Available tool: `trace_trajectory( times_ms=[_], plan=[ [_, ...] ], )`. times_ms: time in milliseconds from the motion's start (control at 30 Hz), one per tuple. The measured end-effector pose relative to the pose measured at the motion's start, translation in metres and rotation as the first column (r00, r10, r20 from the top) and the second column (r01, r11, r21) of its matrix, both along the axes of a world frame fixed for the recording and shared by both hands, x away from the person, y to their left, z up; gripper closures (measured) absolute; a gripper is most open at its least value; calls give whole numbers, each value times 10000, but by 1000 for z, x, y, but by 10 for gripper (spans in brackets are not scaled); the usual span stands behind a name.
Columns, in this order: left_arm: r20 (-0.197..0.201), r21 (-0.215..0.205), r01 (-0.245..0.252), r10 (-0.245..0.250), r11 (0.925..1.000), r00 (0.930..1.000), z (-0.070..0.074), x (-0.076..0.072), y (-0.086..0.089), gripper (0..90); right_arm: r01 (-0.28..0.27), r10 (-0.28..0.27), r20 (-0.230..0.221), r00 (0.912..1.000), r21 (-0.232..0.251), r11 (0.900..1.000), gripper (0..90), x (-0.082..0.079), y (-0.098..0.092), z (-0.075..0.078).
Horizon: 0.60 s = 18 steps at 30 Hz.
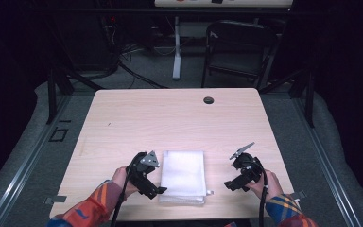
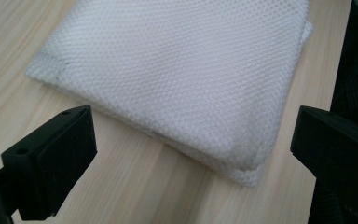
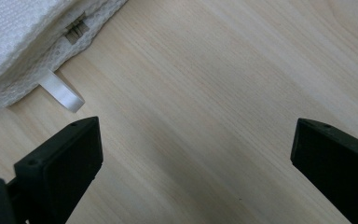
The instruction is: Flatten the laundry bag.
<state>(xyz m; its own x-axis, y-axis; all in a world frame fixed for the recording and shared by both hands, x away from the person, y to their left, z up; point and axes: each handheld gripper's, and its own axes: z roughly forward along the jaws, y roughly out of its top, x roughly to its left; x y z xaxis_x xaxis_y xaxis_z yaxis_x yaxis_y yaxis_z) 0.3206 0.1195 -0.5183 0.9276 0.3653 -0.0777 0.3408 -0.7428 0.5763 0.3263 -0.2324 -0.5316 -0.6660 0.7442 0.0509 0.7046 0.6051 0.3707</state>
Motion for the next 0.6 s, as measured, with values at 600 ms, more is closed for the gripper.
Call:
trace_trajectory(
  times_ms=[600],
  plan=[
    [161, 247, 529, -533, 9983, 9984, -10, 4, -24, 47, 171, -171, 64, 9998, 57, 9998, 36, 1, -2, 0]
  ],
)
